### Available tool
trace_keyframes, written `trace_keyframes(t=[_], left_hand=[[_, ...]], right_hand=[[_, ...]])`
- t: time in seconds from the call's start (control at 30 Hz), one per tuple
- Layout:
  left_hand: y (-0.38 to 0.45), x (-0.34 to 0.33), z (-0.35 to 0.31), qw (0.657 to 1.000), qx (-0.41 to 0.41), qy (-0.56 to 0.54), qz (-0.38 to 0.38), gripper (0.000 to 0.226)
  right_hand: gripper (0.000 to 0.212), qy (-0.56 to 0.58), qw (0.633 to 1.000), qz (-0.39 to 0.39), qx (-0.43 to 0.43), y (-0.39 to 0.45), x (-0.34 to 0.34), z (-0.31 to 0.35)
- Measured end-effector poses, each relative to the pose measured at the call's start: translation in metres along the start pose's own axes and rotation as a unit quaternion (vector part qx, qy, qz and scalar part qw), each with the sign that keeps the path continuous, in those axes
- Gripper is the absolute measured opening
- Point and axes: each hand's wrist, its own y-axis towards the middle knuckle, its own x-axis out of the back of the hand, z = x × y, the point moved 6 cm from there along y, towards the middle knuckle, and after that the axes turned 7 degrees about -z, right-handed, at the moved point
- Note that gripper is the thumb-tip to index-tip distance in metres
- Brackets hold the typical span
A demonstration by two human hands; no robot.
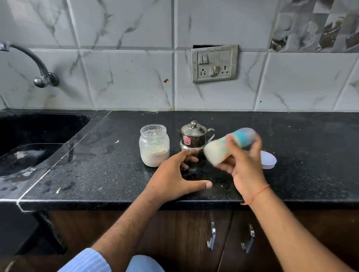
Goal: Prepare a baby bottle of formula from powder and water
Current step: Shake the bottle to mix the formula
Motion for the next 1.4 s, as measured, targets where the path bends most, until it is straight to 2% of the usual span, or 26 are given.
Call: trace_keyframes(t=[0.03,0.07,0.17,0.2,0.27,0.3,0.4,0.43,0.53,0.57,0.63,0.67,0.77,0.8,0.87,0.9,1.0,1.03,1.1,1.13,1.23,1.27,1.33,1.37,1.4], left_hand=[[0.0,0.0,0.0,1.0,-0.004,-0.001,0.0,0.105],[0.0,0.001,-0.001,1.0,-0.005,-0.002,-0.002,0.103],[0.002,0.002,0.0,1.0,0.003,-0.005,-0.006,0.105],[0.002,0.001,0.0,1.0,0.003,-0.007,-0.004,0.106],[0.001,0.0,-0.001,1.0,-0.009,-0.01,-0.002,0.104],[0.001,0.001,-0.001,1.0,-0.011,-0.008,-0.003,0.103],[0.001,0.002,0.0,1.0,0.003,-0.005,-0.005,0.107],[0.001,0.002,0.0,1.0,0.003,-0.005,-0.003,0.108],[0.0,0.001,-0.001,1.0,-0.004,-0.001,0.001,0.103],[0.001,0.002,-0.001,1.0,-0.005,0.001,0.0,0.103],[0.002,0.002,0.0,1.0,-0.001,0.0,-0.003,0.104],[0.001,0.002,0.0,1.0,0.001,-0.001,-0.003,0.105],[0.001,0.001,0.0,1.0,-0.004,0.0,0.0,0.104],[0.001,0.002,-0.001,1.0,-0.002,0.003,-0.001,0.103],[0.001,0.002,-0.001,1.0,0.007,0.002,-0.001,0.105],[0.001,0.002,-0.001,1.0,0.008,0.0,0.0,0.107],[0.0,0.002,-0.002,1.0,0.004,-0.003,0.002,0.105],[0.001,0.002,-0.002,1.0,0.003,-0.004,0.001,0.105],[0.002,0.002,-0.001,1.0,0.009,-0.007,0.001,0.107],[0.001,0.001,-0.001,1.0,0.01,-0.011,0.003,0.106],[0.001,0.001,-0.001,1.0,0.0,-0.016,0.003,0.101],[0.002,0.002,-0.002,1.0,0.002,-0.016,0.002,0.102],[0.002,0.001,-0.001,1.0,0.008,-0.014,0.001,0.108],[0.002,0.001,-0.001,1.0,0.008,-0.015,0.002,0.109],[0.001,0.001,-0.001,1.0,0.006,-0.015,0.004,0.106]], right_hand=[[0.067,-0.045,0.998,0.047,0.0,-0.003,-0.006,-0.003],[0.069,-0.064,0.996,0.058,0.006,-0.003,-0.008,-0.005],[0.065,0.037,0.998,-0.047,0.014,0.004,0.007,-0.003],[0.063,0.027,0.999,-0.037,0.007,0.004,0.005,-0.004],[0.064,-0.074,0.995,0.069,0.014,-0.003,-0.01,-0.009],[0.067,-0.093,0.992,0.08,0.02,-0.005,-0.013,-0.01],[0.066,0.041,0.997,-0.06,0.022,0.003,0.007,-0.003],[0.065,0.054,0.996,-0.071,0.01,0.004,0.009,-0.002],[0.068,-0.064,0.996,0.054,0.008,-0.004,-0.01,-0.007],[0.069,-0.058,0.998,0.037,0.016,-0.005,-0.009,-0.006],[0.067,0.028,0.998,-0.048,0.014,-0.002,0.001,-0.003],[0.064,0.039,0.998,-0.057,0.006,-0.001,0.003,-0.004],[0.067,-0.066,0.997,0.047,0.01,-0.008,-0.014,-0.006],[0.068,-0.054,0.998,0.023,0.016,-0.007,-0.011,-0.007],[0.066,0.045,0.997,-0.065,0.012,-0.002,0.002,-0.003],[0.065,0.057,0.996,-0.072,0.002,-0.001,0.003,-0.002],[0.069,-0.062,0.997,0.044,-0.001,-0.007,-0.015,-0.006],[0.069,-0.059,0.998,0.031,0.002,-0.007,-0.013,-0.006],[0.065,0.029,0.999,-0.04,-0.015,-0.003,-0.002,-0.004],[0.062,0.042,0.998,-0.043,-0.028,-0.002,-0.001,-0.004],[0.065,-0.045,0.998,0.046,-0.023,-0.008,-0.014,-0.005],[0.067,-0.037,0.999,0.021,-0.012,-0.007,-0.01,-0.005],[0.066,0.059,0.996,-0.06,-0.005,-0.002,0.003,-0.001],[0.065,0.073,0.995,-0.07,-0.014,0.0,0.004,-0.002],[0.064,0.04,0.998,-0.039,-0.018,-0.001,-0.001,-0.001]])
